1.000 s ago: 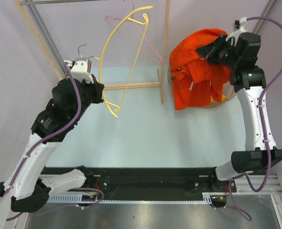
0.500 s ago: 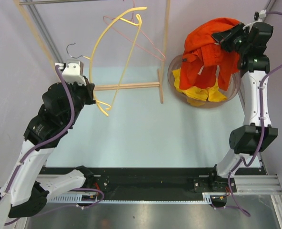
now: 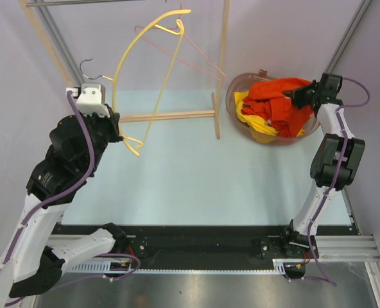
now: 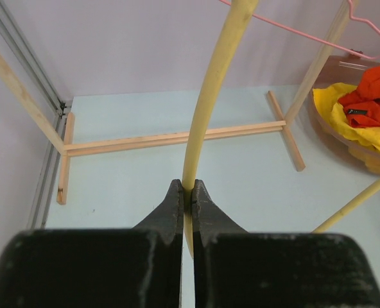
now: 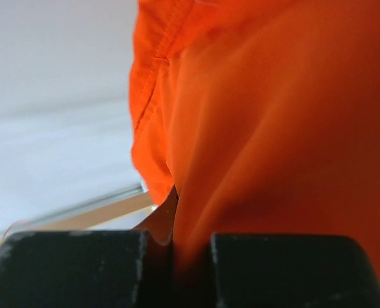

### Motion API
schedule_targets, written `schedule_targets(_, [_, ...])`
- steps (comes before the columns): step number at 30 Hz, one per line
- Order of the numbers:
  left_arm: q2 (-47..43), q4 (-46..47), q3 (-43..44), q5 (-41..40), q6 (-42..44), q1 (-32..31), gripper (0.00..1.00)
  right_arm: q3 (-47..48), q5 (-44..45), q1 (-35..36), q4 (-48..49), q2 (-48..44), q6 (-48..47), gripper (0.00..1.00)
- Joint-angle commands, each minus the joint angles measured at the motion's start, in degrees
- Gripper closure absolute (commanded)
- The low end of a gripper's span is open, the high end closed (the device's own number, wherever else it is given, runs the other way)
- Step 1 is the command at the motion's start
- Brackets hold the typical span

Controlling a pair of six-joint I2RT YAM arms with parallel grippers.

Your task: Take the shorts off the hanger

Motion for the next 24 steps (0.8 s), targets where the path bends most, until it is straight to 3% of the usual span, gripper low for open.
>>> schedule_targets(1, [-1.2, 1.9, 0.2, -1.1, 0.2, 0.3, 1.00, 2.9, 3.7, 0.1, -6.0, 3.8, 0.4, 1.00])
schedule_targets(4, [-1.5, 1.2, 0.0, -1.3, -0.2, 0.4, 1.00, 6.9, 5.2, 0.1, -12.2, 6.5, -1.6, 0.97])
schedule_targets(7, [-2.1, 0.6, -0.7, -1.2, -1.0, 0.4, 1.00, 12.5, 6.9, 0.2, -21.1, 9.3, -4.2, 0.76])
schedule_targets(8, [-2.3, 0.4, -0.8, -1.3, -1.2, 0.4, 1.00, 13.8, 7.0, 0.2, -24.0, 9.9, -5.9, 0.61])
schedule_targets(10, [-2.4, 0.2, -0.5, -2.2, -0.9, 0.4, 1.00, 16.2, 7.7, 0.3, -27.3, 9.7, -7.2, 0.48])
schedule_targets(11, [-2.3, -0.1, -0.2, -2.6, -0.4, 0.4, 1.00, 17.2, 8.4, 0.4, -28.7, 9.3, -8.6, 0.36])
schedule_targets(16, [-2.3, -0.4, 1.2, -3.4, 0.2, 0.4, 1.00, 21.9, 11.9, 0.9, -38.3, 7.0, -11.6, 0.09])
schedule_targets(17, [-2.3, -0.7, 1.3, -3.3, 0.0, 0.4, 1.00, 21.5, 12.5, 1.1, -39.4, 6.2, -11.8, 0.00])
schedule_targets(24, [-1.9, -4.1, 2.2, -3.6, -4.1, 0.4, 1.00, 16.0, 23.5, 3.5, -48.9, -2.9, -11.0, 0.00])
